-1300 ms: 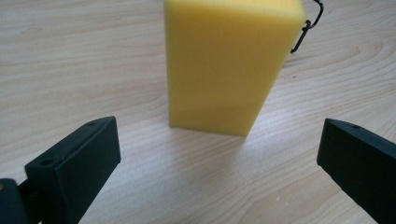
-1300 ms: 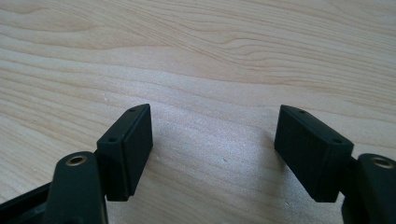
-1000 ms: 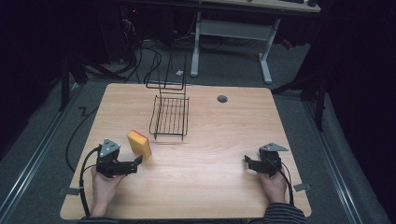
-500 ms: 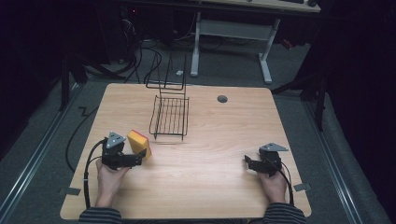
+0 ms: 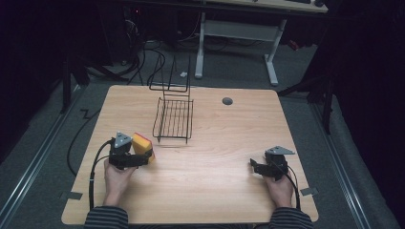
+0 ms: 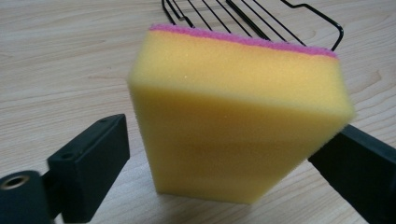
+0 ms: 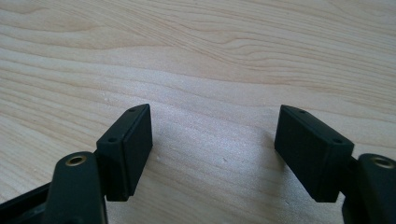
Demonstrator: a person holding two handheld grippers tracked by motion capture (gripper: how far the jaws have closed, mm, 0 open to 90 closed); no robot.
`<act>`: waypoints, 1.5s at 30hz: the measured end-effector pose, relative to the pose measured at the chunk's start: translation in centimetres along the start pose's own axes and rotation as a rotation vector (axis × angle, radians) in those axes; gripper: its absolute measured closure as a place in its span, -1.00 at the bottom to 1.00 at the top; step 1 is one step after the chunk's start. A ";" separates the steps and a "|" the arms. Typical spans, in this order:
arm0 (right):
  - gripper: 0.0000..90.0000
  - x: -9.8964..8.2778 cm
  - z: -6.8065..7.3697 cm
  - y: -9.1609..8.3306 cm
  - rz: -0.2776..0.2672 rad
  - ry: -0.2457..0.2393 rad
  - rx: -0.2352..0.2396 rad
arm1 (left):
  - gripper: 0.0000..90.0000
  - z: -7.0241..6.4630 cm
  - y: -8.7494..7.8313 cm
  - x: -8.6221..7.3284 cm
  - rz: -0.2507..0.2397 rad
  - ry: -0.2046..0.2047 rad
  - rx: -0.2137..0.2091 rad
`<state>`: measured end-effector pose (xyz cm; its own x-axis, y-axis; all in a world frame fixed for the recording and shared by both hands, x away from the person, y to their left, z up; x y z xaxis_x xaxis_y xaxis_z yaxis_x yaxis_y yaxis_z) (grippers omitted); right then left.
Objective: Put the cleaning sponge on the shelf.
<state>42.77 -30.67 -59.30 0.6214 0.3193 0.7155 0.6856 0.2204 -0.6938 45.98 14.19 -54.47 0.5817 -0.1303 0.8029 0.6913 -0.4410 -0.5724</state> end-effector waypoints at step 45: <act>-0.38 0.0 0.0 0.0 -0.001 0.000 0.001 | -0.39 -2.4 -3.6 2.0 -0.064 0.063 -0.136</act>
<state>42.78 -30.67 -59.30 0.6208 0.3190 0.7162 0.6859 0.2214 -0.6932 43.65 13.42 -50.46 0.5073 -0.1519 0.8483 0.6591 -0.5658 -0.4954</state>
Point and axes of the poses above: each handheld gripper's, and its own axes: y roughly forward along the jaws, x roughly out of its top, z roughly to its left, the point moved 9 cm from there along y, roughly forward along the jaws, and after that the axes turned 5 degrees about -y, right-handed, at the moved point
